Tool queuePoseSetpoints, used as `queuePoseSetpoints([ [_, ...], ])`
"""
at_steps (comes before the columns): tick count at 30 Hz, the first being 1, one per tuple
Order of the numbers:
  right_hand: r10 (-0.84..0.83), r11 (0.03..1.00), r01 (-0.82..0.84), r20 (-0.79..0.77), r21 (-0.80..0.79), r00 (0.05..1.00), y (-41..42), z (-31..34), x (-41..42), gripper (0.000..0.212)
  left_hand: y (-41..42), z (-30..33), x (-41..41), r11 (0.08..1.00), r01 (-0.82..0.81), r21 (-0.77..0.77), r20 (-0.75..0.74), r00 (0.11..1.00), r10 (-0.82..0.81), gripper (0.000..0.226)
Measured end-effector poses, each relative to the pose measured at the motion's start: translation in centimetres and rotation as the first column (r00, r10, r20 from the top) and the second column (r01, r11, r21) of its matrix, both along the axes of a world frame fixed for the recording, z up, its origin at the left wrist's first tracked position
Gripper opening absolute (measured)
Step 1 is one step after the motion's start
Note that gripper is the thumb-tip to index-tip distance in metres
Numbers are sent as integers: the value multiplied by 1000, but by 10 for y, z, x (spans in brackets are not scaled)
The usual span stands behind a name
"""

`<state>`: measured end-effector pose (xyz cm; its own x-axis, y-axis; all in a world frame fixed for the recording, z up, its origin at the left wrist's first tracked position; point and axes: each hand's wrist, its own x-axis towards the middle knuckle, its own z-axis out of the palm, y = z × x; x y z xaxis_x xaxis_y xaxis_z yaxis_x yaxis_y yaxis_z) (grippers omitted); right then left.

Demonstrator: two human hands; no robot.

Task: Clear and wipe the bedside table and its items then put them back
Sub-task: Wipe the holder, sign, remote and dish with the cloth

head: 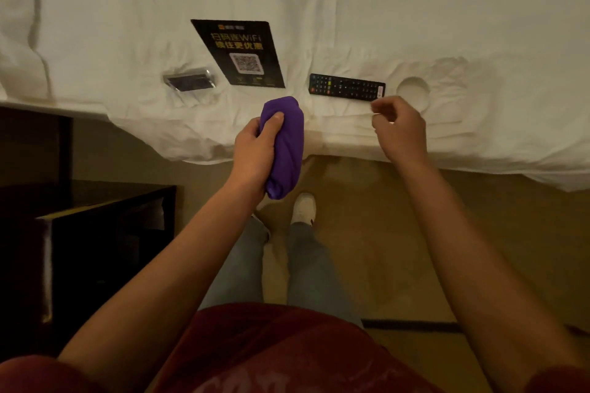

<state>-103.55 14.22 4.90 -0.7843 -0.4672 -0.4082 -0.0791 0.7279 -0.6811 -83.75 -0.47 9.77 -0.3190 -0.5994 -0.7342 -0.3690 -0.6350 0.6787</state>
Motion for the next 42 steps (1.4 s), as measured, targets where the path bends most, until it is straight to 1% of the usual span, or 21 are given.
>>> queuePoseSetpoints([
  [5,-13,997,11,21,77,1000,13,-6,-6,29,9,-4,-29,998,68,11,-26,997,-67,12],
  [9,-24,997,23,9,75,1000,2,-7,0,31,-6,-10,-38,992,126,-7,-21,992,-126,8],
  [12,-18,997,19,-5,72,1000,-12,-7,2,38,-25,-13,-36,987,160,-8,-17,987,-160,8],
  [15,3,996,1,-52,94,999,-29,-10,0,48,-44,-14,-34,979,204,-30,-17,979,-204,6],
  [18,51,993,-41,-90,114,995,-44,-19,-3,56,-53,-19,-34,971,235,-33,-17,972,-236,4],
  [20,119,983,-103,-101,151,988,-54,-26,-7,61,-54,-22,-34,967,255,-22,-20,967,-256,6],
  [23,245,945,-214,-103,246,964,-68,-39,-15,67,-50,-28,-33,961,276,7,-17,961,-276,18],
  [25,379,881,-319,-121,349,917,-77,-48,-20,69,-45,-31,-34,960,279,7,2,960,-279,26],
  [26,474,826,-385,-137,412,870,-81,-52,-21,68,-43,-31,-35,962,273,3,15,962,-273,28],
  [28,619,728,-485,-161,485,769,-87,-60,-25,67,-41,-30,-39,963,270,-12,38,962,-269,24],
  [29,648,706,-502,-170,500,743,-89,-63,-28,66,-41,-30,-41,961,274,-24,50,961,-273,21],
  [32,654,695,-487,-184,528,734,-93,-69,-42,61,-40,-30,-50,962,265,-58,75,963,-261,20],
  [33,667,678,-494,-173,544,724,-94,-71,-48,59,-40,-30,-55,964,258,-68,84,964,-252,20],
  [35,718,625,-528,-155,575,679,-93,-73,-55,53,-36,-30,-65,965,249,-77,94,966,-242,19],
  [37,759,593,-559,-170,579,629,-89,-76,-58,48,-29,-30,-75,966,246,-82,97,966,-238,19],
  [40,770,600,-572,-210,559,603,-83,-78,-66,43,-18,-28,-87,972,219,-87,105,972,-209,19],
  [42,771,606,-569,-233,555,593,-78,-78,-71,42,-11,-26,-93,978,191,-88,107,978,-182,24],
])
